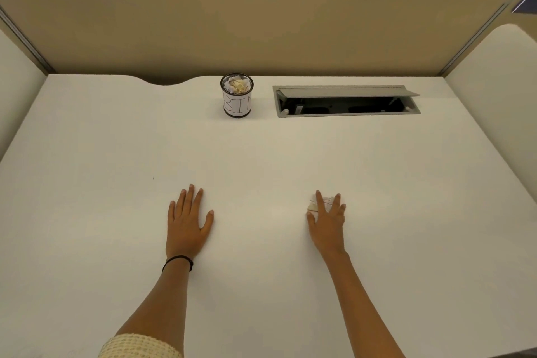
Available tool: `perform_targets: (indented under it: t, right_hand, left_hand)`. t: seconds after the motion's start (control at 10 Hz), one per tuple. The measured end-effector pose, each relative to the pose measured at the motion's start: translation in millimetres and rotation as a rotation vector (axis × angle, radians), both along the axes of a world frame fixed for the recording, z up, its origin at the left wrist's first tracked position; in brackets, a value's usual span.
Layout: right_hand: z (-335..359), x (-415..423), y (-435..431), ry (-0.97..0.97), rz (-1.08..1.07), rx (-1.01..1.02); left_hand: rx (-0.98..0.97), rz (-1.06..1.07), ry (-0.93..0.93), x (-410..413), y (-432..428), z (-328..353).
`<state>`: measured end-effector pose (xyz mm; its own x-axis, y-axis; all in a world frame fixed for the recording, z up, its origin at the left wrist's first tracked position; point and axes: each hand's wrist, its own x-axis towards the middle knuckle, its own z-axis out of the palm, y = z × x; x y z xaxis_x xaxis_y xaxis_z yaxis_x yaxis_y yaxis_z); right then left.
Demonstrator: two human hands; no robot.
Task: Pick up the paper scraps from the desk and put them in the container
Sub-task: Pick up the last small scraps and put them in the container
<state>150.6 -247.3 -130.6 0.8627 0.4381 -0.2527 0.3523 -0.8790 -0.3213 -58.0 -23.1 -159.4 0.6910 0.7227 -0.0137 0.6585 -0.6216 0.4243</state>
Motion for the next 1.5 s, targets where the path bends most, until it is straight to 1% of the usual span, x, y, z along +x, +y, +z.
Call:
perform_targets:
  t: [0.2, 0.3, 0.4, 0.5, 0.6, 0.7, 0.8, 1.0, 1.1, 1.2, 1.3, 1.4, 1.5]
  right_hand:
    - [-1, -4, 11, -0.015, 0.020, -0.122]
    - [0, -6, 12, 0.032, 0.029, -0.019]
    - [3, -11, 9, 0.143, 0.033, 0.213]
    - [1, -16, 7, 0.055, 0.087, 0.135]
    - [-2, -21, 5, 0.037, 0.137, 0.172]
    - [4, -27, 3, 0.290, 0.016, 0.393]
    - [6, -32, -1, 0.401, 0.022, 0.443]
    - [-7, -40, -12, 0.358, 0.234, 0.337]
    - [-8, -38, -15, 0.361, 0.223, 0.349]
    - [2, -19, -9, 0.352, 0.059, 0.427]
    - [13, 13, 2, 0.258, -0.020, 0.480]
    - [18, 51, 14, 0.124, -0.095, 0.581]
    - [25, 82, 32, 0.182, -0.267, 0.632]
  left_hand:
    - [0.002, -0.002, 0.002, -1, 0, 0]
    - [-0.001, 0.001, 0.004, -1, 1, -1]
    - [-0.007, 0.004, -0.003, -1, 1, -2]
    - [-0.007, 0.002, -0.009, -1, 0, -2]
    - [-0.006, 0.002, -0.008, -1, 1, -2]
    - [-0.006, 0.008, -0.010, -1, 1, -2]
    - [-0.008, 0.007, -0.006, -1, 0, -2]
    - [-0.009, 0.008, -0.009, 0, 0, 1]
    - [-0.012, 0.010, -0.003, 0, 0, 1]
    - [-0.008, 0.008, 0.006, 0, -1, 1]
    - [-0.008, 0.007, 0.015, 0, 0, 1]
    - [-0.016, 0.013, 0.009, 0, 1, 0]
    - [-0.015, 0.018, 0.012, 1, 2, -1]
